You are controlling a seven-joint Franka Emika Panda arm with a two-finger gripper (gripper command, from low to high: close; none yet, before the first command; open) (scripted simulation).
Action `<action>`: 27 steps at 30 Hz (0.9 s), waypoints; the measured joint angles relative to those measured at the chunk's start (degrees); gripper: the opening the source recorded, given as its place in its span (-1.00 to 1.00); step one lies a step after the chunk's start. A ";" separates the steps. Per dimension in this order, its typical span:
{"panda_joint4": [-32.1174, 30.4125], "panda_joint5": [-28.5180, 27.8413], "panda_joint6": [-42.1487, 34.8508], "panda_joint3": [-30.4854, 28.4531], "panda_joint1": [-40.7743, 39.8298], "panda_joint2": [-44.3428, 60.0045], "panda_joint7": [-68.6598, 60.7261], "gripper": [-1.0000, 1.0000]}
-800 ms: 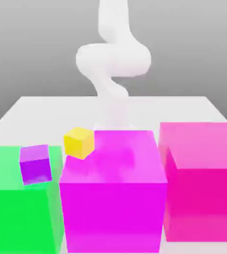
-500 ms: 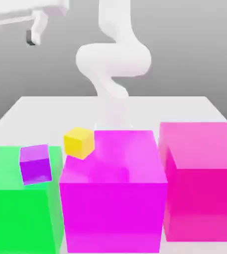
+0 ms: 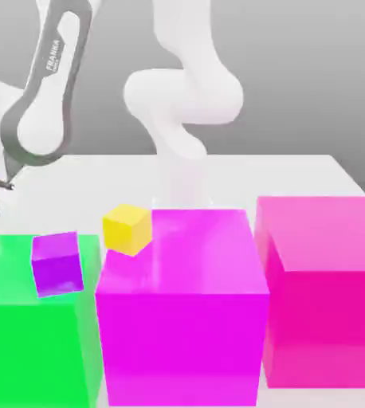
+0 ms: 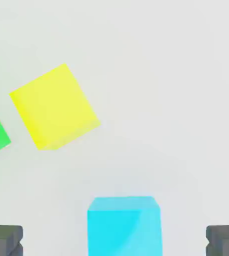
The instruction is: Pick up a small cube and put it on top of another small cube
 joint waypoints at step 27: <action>10.62 -12.69 -17.50 5.70 -1.13 -11.04 19.78 -1.00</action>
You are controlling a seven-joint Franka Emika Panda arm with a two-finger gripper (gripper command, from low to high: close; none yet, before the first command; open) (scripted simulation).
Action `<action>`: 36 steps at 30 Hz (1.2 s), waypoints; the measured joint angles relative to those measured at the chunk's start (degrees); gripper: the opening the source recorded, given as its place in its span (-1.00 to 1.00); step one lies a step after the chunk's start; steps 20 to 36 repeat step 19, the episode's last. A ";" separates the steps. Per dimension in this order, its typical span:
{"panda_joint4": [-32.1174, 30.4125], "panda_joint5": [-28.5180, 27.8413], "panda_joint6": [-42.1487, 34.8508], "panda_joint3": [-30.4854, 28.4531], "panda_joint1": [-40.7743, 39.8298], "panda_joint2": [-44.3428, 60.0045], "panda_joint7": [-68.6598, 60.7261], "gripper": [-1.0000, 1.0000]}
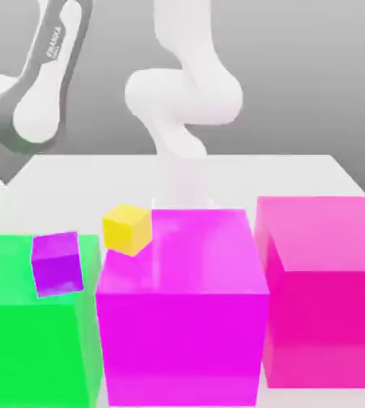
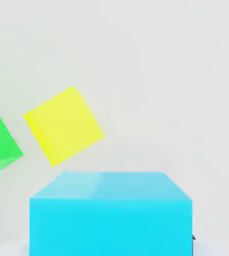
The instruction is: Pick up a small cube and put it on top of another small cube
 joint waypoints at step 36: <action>13.41 -3.69 -19.81 17.30 11.88 -4.05 23.14 1.00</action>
